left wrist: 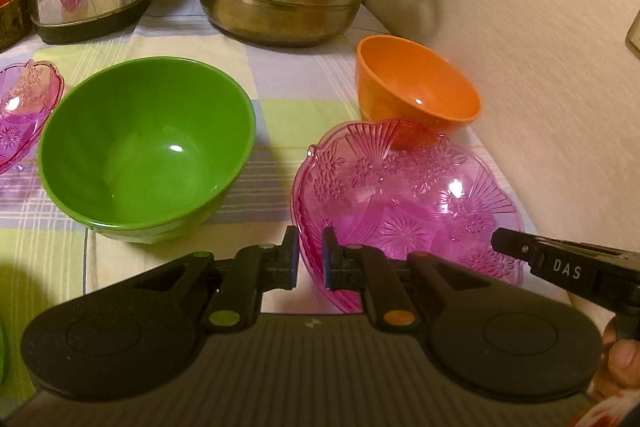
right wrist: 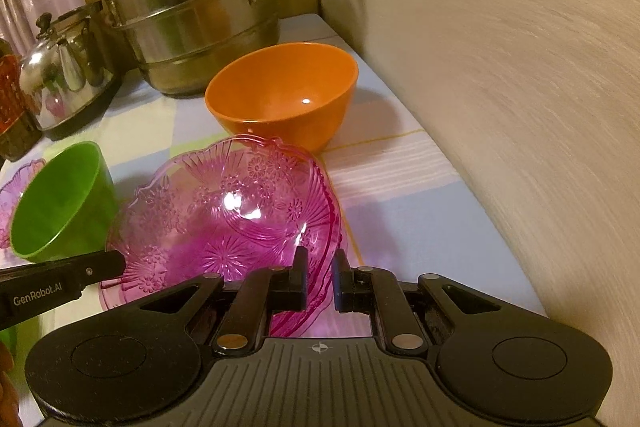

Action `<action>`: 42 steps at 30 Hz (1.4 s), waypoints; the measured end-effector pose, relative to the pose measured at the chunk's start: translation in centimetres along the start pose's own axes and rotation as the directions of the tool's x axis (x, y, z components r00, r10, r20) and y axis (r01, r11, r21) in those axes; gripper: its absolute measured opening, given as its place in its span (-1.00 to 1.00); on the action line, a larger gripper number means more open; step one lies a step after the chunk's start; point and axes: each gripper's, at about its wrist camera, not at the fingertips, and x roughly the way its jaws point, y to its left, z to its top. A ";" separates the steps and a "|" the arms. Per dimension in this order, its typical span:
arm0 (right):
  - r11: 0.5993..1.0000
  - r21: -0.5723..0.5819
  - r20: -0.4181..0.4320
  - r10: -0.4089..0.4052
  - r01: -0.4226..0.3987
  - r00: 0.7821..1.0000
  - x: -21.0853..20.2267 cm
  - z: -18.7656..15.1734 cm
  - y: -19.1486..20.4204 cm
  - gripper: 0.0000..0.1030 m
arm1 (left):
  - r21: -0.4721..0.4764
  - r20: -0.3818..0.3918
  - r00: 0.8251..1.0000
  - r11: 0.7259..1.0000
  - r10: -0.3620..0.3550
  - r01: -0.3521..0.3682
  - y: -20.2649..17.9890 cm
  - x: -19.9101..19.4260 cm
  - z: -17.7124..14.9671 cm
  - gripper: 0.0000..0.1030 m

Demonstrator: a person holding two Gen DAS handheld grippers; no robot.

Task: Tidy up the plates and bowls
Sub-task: 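Lift the large pink plate with both grippers onto the pink plate beside the orange bowl, then open both grippers and pull back from the stacked plates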

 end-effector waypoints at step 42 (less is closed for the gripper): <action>0.994 0.034 0.067 0.101 -0.103 0.993 -12.6 -5.1 6.1 -0.22 | -0.099 0.106 0.988 0.990 0.113 -0.103 3.5 -15.5 -6.8 -0.25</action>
